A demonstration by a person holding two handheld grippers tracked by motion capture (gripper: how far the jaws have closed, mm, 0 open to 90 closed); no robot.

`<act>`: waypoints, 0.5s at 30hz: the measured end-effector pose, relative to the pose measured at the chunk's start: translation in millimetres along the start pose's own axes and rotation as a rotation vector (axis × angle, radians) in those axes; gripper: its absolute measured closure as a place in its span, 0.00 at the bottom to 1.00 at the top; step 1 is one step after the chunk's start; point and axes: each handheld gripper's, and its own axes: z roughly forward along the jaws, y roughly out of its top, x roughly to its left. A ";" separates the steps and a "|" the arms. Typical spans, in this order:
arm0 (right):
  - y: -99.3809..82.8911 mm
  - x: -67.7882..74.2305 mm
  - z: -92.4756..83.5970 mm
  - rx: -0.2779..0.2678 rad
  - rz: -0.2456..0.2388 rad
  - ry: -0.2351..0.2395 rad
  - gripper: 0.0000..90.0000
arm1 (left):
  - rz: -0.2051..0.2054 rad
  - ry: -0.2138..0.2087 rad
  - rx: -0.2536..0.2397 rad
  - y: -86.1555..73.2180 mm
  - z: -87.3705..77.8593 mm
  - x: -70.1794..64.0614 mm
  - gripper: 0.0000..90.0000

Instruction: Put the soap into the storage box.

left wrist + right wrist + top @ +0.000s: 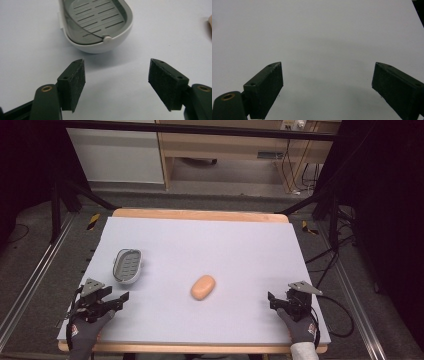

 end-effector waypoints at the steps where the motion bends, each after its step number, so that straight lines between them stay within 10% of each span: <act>1: 0.1 1.1 0.0 0.005 -0.001 -0.002 0.11 | 0.006 -0.005 0.001 0.1 0.2 -1.9 0.32; 15: -0.3 3.3 -0.6 0.008 -0.012 -0.027 0.10 | 0.042 -0.057 -0.012 4.3 1.2 -28.0 0.31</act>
